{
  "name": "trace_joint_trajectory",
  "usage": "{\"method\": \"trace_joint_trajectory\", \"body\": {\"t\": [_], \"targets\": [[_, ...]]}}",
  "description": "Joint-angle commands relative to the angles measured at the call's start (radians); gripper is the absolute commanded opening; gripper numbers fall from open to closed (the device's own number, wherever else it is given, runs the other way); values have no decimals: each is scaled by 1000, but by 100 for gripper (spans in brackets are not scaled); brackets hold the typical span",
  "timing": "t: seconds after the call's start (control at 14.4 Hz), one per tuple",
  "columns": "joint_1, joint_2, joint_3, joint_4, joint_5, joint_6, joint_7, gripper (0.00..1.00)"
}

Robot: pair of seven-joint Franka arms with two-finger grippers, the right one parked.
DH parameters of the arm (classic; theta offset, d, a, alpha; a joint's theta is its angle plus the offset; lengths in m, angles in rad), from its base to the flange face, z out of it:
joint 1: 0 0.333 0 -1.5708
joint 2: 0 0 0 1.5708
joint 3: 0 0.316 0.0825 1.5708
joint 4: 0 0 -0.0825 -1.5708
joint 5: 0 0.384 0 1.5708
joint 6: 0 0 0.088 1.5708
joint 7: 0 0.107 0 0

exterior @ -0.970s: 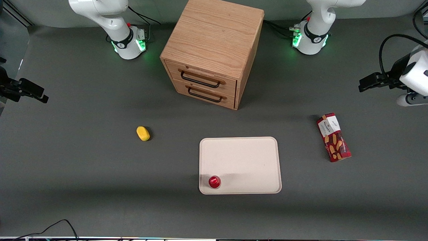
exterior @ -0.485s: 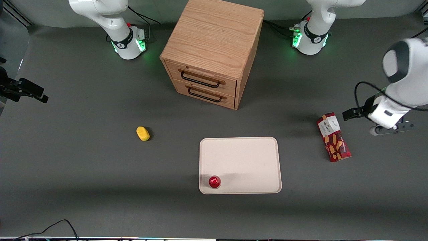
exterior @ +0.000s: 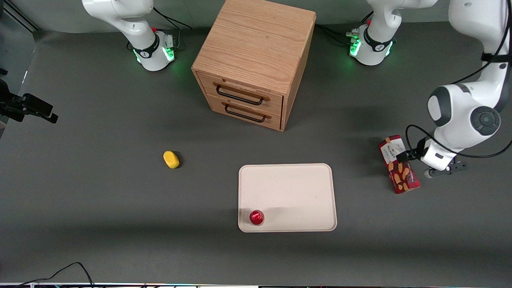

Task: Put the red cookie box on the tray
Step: 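Close the left gripper on the end of the cookie box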

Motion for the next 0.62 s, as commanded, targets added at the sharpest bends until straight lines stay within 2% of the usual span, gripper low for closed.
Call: {"method": "trace_joint_trajectory", "body": {"t": [0.0, 0.07, 0.21, 0.28, 0.35, 0.55], "targets": [[-10, 52, 3, 9, -29, 81, 20, 94], [-12, 60, 3, 9, -29, 85, 19, 80], [-15, 57, 3, 9, -31, 84, 19, 33], [-15, 56, 3, 8, -31, 81, 19, 13], [-15, 53, 3, 8, -31, 75, 17, 0], [-16, 37, 3, 8, -32, 56, 11, 0]]}}
